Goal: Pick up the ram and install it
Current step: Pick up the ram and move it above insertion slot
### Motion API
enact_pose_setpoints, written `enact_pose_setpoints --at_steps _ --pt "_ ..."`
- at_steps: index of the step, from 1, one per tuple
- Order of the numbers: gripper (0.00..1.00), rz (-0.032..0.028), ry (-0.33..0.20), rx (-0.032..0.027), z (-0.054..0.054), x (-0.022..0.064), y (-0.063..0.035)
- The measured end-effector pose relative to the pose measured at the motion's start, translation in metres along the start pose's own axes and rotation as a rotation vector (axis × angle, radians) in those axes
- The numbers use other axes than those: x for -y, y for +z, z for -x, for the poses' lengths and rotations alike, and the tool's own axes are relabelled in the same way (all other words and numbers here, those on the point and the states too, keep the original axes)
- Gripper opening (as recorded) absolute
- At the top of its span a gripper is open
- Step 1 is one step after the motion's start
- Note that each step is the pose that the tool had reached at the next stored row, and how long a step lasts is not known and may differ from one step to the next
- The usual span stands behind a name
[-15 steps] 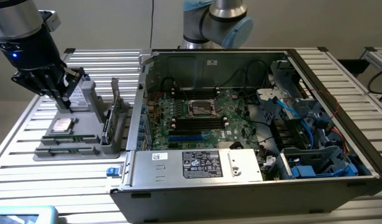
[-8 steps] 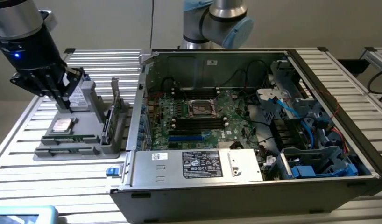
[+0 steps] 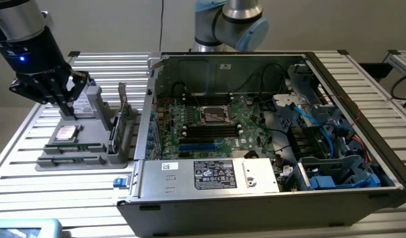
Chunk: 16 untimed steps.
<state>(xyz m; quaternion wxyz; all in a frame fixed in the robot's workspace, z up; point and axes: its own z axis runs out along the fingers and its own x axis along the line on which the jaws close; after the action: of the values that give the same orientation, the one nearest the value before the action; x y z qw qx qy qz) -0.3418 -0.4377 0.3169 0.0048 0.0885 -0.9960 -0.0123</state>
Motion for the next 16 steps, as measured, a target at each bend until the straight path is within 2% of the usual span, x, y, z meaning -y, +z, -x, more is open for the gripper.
enact_pose_setpoints --at_steps 16 --pt "0.11 -0.0021 -0.292 -0.0074 0.0000 0.0000 0.0000"
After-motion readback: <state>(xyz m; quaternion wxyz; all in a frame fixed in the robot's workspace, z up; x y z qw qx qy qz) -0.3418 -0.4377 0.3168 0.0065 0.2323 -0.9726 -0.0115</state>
